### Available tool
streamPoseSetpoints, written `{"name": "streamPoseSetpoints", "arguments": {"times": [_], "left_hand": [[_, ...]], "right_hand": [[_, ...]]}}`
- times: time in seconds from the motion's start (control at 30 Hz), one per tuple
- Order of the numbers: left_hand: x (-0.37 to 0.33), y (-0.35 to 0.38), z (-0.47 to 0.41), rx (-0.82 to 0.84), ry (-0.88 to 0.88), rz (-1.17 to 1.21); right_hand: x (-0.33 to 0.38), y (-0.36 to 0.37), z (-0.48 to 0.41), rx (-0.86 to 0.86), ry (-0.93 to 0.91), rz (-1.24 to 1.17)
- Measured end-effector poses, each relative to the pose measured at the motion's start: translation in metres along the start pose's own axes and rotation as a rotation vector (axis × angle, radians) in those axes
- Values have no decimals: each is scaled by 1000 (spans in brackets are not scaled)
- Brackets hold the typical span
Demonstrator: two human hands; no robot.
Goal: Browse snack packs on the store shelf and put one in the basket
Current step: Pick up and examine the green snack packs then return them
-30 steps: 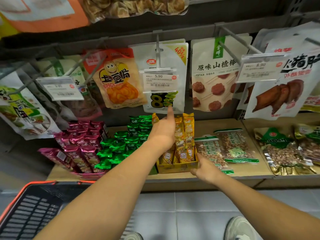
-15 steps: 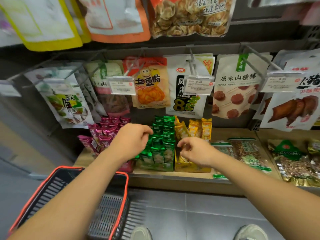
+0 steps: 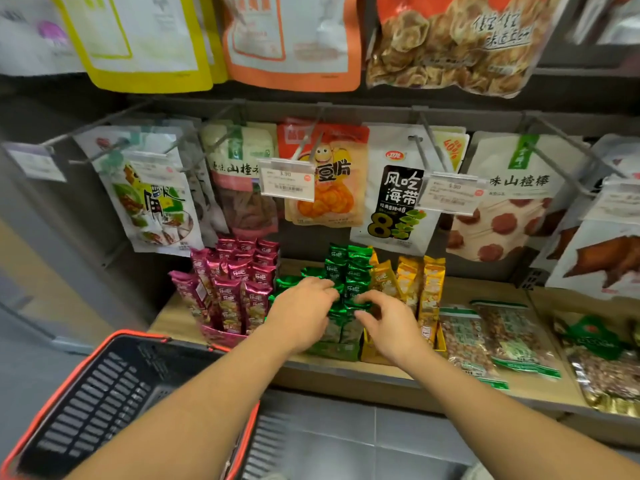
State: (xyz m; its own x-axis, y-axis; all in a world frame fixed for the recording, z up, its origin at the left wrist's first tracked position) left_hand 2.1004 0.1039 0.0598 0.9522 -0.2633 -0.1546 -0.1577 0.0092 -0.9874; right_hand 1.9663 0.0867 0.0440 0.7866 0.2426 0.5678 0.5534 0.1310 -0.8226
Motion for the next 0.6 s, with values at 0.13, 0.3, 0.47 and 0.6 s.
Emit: {"name": "streamPoseSetpoints", "arguments": {"times": [0.13, 0.3, 0.47, 0.6], "left_hand": [[3, -1, -4, -6, -19, 13], [1, -1, -10, 67, -51, 74], [-8, -37, -2, 54, -98, 329], [-29, -75, 25, 32, -141, 919]], "right_hand": [[15, -25, 3, -106, -35, -105], [54, -84, 17, -243, -183, -74], [58, -128, 30, -76, -121, -48], [47, -130, 45, 95, -18, -302]]}}
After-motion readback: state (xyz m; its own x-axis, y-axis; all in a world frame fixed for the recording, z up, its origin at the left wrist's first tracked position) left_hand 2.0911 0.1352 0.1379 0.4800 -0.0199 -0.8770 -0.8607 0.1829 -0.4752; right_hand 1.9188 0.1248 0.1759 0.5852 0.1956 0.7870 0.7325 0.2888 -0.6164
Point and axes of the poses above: each hand's wrist, its own z-axis away from the middle knuckle, its own y-axis out of the palm, x = y × z, the point moved 8 cm from there along -z, towards the middle knuckle, and after that the axes turned 7 degrees about z, right-handed, at the moved point
